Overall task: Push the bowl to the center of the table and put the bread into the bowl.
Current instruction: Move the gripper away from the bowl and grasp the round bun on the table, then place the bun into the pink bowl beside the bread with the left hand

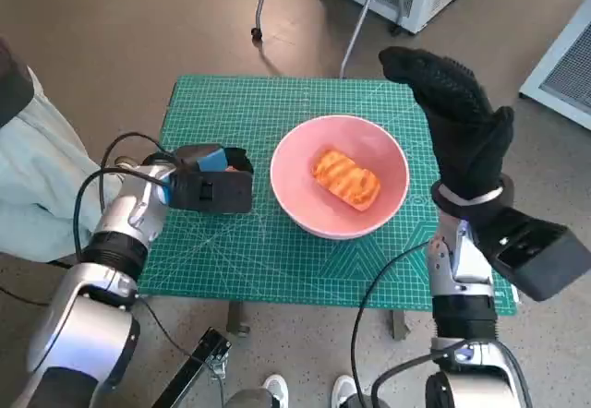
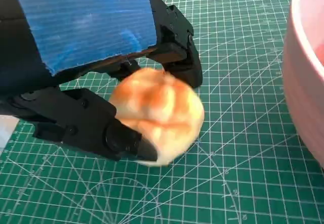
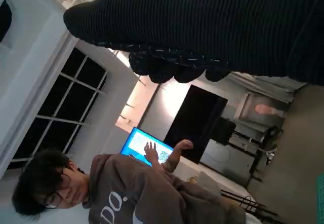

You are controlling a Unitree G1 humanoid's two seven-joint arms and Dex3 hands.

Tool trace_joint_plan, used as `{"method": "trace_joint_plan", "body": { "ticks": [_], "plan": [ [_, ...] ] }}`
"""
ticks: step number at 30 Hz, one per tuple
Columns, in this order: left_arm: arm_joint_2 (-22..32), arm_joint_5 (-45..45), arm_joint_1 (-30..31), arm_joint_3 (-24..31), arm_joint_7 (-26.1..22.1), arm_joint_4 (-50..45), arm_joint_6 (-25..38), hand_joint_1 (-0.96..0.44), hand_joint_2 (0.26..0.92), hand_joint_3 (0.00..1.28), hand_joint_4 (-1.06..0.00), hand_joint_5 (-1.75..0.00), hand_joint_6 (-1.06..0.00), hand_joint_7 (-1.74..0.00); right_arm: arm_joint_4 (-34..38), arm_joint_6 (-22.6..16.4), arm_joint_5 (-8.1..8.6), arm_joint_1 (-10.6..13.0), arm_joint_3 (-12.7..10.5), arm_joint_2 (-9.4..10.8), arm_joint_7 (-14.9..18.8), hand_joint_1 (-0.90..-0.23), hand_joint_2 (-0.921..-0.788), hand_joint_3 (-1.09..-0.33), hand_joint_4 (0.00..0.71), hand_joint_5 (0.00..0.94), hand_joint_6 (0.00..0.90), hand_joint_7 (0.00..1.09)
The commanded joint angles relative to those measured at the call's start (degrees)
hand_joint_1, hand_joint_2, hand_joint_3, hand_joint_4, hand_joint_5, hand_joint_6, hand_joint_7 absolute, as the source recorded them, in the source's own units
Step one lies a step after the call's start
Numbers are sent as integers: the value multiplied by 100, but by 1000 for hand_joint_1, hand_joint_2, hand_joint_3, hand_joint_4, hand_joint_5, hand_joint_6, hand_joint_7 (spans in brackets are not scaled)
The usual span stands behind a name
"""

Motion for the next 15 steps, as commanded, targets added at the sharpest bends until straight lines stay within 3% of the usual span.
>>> {"method": "trace_joint_plan", "body": {
  "ticks": [1,15],
  "plan": [
    [239,-165,-317,212,-93,-208,3,0,920,101,-643,-1174,-597,-1241,34,25,-29,127,18,0,12,-706,-921,-747,319,11,14,900],
    [503,-768,-237,1075,339,-2010,-270,1,921,113,-630,-1179,-582,-1264,-31,113,27,133,45,3,38,-705,-921,-753,315,10,7,908]
  ]
}}
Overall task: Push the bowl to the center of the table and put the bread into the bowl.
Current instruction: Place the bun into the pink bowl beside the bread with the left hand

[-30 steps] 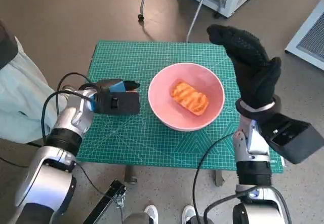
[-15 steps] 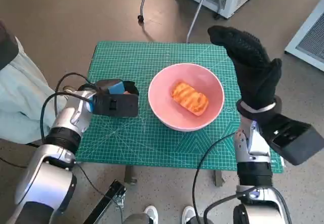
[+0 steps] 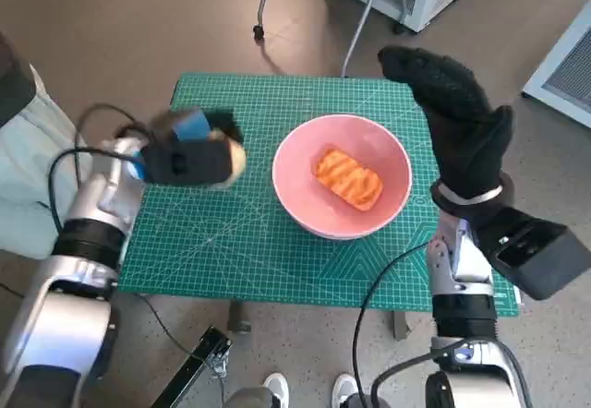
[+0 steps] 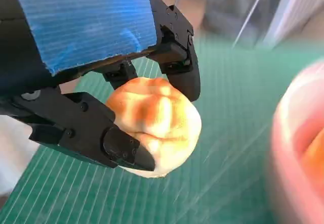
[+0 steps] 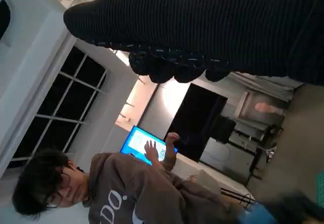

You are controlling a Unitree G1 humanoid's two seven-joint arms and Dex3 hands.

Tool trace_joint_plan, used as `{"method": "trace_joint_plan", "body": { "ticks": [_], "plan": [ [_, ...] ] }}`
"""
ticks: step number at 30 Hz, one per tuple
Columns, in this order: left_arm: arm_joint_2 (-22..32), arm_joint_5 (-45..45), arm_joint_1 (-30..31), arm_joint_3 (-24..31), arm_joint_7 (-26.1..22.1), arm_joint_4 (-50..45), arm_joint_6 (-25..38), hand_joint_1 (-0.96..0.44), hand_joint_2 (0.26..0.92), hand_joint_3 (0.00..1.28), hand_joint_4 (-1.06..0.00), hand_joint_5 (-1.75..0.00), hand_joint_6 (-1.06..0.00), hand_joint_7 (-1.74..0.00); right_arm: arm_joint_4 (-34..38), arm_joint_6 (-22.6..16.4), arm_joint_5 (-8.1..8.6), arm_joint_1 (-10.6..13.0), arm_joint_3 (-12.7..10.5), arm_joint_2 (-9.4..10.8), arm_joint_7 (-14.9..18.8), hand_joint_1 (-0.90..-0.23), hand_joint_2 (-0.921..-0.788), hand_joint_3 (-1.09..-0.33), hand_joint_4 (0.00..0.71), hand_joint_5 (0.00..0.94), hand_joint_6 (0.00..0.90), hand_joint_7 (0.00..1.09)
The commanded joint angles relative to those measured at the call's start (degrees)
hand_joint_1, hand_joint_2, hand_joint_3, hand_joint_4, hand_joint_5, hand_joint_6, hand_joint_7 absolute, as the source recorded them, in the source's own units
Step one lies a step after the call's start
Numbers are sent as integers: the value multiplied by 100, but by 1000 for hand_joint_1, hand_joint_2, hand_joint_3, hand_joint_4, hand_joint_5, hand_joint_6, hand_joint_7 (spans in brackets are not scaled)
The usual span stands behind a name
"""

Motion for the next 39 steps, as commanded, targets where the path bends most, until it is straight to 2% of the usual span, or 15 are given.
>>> {"method": "trace_joint_plan", "body": {
  "ticks": [1,11,19,21,23,24,25,26,28,30,34,39],
  "plan": [
    [62,-203,-55,243,77,-910,-88,1,921,113,-629,-1178,-582,-1265,-1,99,33,127,13,-1,44,-705,-921,-753,315,10,7,909],
    [-226,-353,200,302,-134,-2597,288,1,920,113,-628,-1176,-585,-1265,-47,177,93,146,4,-9,77,-706,-921,-752,315,10,4,914],
    [-614,-509,326,65,-472,-2866,208,1,920,113,-633,-1174,-580,-1268,-115,226,101,160,2,1,83,-707,-921,-749,315,10,5,914],
    [-693,-564,365,-13,-637,-2876,257,0,920,130,-609,-1192,-565,-1289,-121,223,87,157,3,1,79,-708,-921,-749,315,10,5,914],
    [-760,-611,408,-100,-874,-2913,415,0,921,213,-508,-1311,-475,-1363,-130,217,74,157,4,-3,76,-707,-921,-750,315,10,5,914],
    [-782,-622,425,-131,-977,-2930,488,-3,909,224,-456,-1210,-426,-1261,-131,214,70,157,5,-3,76,-707,-921,-750,315,10,5,915],
    [-793,-619,439,-185,-1135,-2961,602,-10,891,237,-417,-997,-387,-1053,-132,210,68,159,3,-7,77,-706,-921,-750,315,10,4,915],
    [-797,-616,449,-221,-1246,-2987,684,-16,880,237,-378,-867,-351,-952,-131,207,65,159,2,-9,77,-706,-921,-751,315,10,4,915],
    [-787,-592,430,-314,-1539,-3004,897,-33,847,218,-285,-451,-258,-675,-125,200,69,160,-8,-22,84,-705,-921,-751,315,10,4,916],
    [-786,-552,402,-367,-1728,-3029,1100,-48,825,190,-231,-210,-216,-536,-110,195,75,157,-21,-35,91,-705,-921,-751,315,10,4,917],
    [-790,-541,388,-359,-1861,-3057,1353,-64,802,164,-189,-73,-196,-460,-87,203,97,153,-47,-50,104,-705,-921,-749,315,11,4,916],
    [-812,-773,503,-188,-1852,-3006,1286,-74,792,146,-182,-29,-197,-431,-87,181,50,145,-72,-72,57,-705,-921,-748,316,11,5,915]
  ]
}}
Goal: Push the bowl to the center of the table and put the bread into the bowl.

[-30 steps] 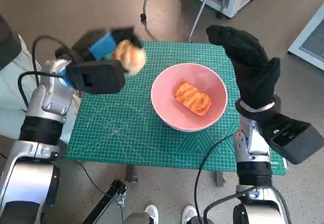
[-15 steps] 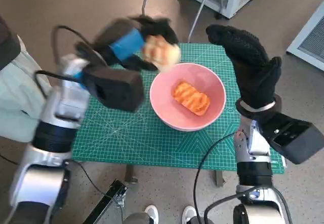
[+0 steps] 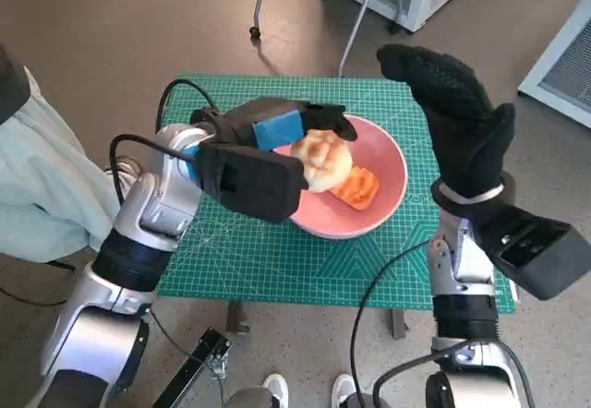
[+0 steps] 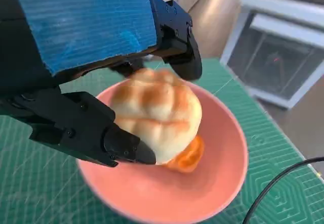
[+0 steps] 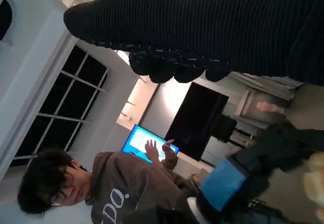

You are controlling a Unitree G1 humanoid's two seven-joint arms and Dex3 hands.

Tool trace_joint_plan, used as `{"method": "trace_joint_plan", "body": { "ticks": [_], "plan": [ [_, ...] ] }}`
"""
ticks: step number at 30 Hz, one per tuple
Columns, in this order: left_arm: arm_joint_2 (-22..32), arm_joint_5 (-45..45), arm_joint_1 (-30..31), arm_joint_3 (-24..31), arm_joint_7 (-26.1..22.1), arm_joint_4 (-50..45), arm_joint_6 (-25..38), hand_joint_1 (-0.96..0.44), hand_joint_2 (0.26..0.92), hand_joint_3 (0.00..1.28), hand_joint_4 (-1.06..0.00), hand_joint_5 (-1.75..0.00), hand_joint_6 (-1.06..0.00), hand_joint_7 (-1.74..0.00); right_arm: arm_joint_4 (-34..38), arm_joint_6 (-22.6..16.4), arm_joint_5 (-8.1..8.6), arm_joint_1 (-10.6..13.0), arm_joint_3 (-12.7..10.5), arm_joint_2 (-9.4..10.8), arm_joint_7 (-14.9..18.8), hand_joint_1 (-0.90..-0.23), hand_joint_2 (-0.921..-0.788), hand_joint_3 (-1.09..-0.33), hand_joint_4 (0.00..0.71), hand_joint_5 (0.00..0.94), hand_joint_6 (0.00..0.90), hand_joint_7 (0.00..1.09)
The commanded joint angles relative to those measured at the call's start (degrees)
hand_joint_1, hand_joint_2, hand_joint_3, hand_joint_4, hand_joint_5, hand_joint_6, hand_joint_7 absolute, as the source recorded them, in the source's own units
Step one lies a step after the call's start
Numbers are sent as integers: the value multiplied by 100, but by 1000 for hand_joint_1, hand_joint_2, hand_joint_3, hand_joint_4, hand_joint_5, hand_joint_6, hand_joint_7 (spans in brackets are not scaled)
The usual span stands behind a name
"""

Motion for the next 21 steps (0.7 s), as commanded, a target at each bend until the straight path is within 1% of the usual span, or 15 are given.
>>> {"method": "trace_joint_plan", "body": {
  "ticks": [1,3,4,6,10,11,13,16,19,21],
  "plan": [
    [15,-327,137,227,-40,-21,-83,-84,791,142,-183,-25,-201,-428,49,30,-5,135,-35,-37,-11,-705,-921,-747,316,11,6,914],
    [-1,-562,172,372,-85,56,-155,-98,791,136,-187,-21,-207,-425,30,13,-51,131,-38,-40,-59,-705,-921,-747,316,11,7,913],
    [-13,-686,183,458,-100,88,-156,-134,803,131,-183,-16,-195,-430,17,-1,-80,130,-41,-42,-89,-702,-921,-746,314,10,6,912],
    [-45,-983,220,692,-80,143,-147,-158,806,110,-195,-17,-201,-452,9,-52,-157,117,-53,-51,-159,-700,-921,-753,316,11,6,909],
    [-79,-1400,319,1009,7,196,-309,-221,824,74,-217,-15,-223,-452,-35,-90,-233,108,-48,-56,-267,-697,-921,-765,315,11,5,904],
    [-123,-1616,394,1201,77,188,-426,-236,830,71,-222,-16,-228,-450,-45,-98,-256,94,-51,-55,-311,-697,-921,-767,315,11,5,904],
    [-202,-1941,518,1497,207,154,-592,-294,867,47,-263,-19,-260,-414,-65,-97,-299,71,-55,-47,-393,-695,-921,-771,314,10,4,902],
    [-332,-2294,694,1820,441,21,-696,-334,901,29,-320,-25,-302,-372,-110,-66,-349,53,-56,-35,-514,-691,-921,-774,313,10,4,900],
    [-604,-2637,1030,2180,924,-362,-773,-357,914,36,-365,-37,-336,-361,-152,-32,-404,32,-58,-4,-676,-690,-921,-775,312,9,6,897],
    [-701,-2756,1161,2280,1099,-527,-797,-364,918,47,-383,-41,-350,-358,-170,-29,-431,29,-45,1,-751,-690,-921,-774,312,9,8,895]
  ]
}}
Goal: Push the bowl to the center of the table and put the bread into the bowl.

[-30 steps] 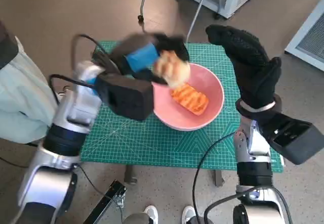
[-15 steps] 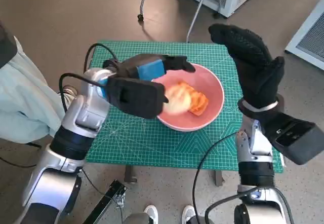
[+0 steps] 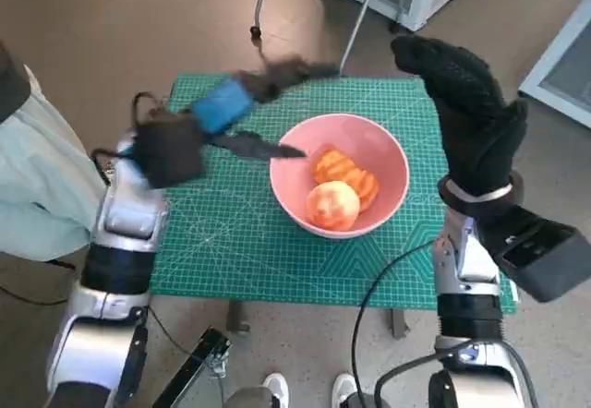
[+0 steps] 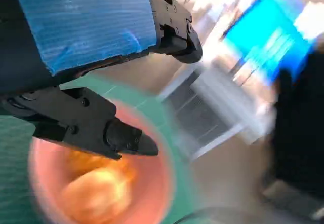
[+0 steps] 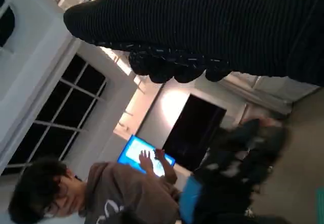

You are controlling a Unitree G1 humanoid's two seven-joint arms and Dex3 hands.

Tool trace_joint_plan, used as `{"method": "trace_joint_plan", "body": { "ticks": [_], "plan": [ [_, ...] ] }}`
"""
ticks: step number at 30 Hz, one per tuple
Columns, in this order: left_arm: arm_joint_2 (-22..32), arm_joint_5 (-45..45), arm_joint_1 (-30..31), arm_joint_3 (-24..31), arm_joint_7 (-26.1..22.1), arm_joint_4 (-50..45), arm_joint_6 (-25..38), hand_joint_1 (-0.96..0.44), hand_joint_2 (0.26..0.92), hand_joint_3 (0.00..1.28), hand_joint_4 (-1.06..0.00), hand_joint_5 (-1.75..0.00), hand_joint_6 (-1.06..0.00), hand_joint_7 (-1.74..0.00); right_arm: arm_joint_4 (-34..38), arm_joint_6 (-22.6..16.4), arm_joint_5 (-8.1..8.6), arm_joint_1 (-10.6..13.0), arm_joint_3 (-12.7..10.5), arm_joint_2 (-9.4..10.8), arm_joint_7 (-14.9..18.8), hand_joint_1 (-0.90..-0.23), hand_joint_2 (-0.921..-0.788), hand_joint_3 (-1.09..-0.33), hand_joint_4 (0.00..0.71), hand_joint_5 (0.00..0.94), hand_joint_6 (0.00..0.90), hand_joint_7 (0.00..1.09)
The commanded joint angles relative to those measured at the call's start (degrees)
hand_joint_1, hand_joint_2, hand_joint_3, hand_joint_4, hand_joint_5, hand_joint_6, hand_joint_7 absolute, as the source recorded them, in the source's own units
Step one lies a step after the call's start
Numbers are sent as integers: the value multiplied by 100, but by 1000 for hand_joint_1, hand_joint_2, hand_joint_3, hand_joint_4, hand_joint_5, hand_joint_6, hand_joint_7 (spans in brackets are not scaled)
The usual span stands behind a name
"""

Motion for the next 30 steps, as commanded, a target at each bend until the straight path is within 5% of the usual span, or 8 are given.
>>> {"method": "trace_joint_plan", "body": {
  "ticks": [1,9,17,30],
  "plan": [
    [-360,-419,443,382,516,-513,-189,-367,919,51,-390,-42,-356,-357,-61,67,-155,32,4,37,-236,-690,-921,-774,312,9,9,894],
    [-1054,-764,1086,617,1340,-1311,-837,-325,921,167,-379,-20,-299,-432,-184,94,-339,-45,31,57,-597,-702,-921,-777,309,7,20,877],
    [-1042,-679,1246,567,1478,-1419,-1173,-358,921,240,-360,-3,-191,-596,-196,114,-520,-177,66,43,-841,-696,-921,-778,311,8,28,859],
    [-1127,-830,1323,535,1602,-1632,-1098,-368,921,274,-341,0,-147,-634,-91,97,-697,-300,98,-11,-1004,-674,-921,-785,290,0,22,826]
  ]
}}
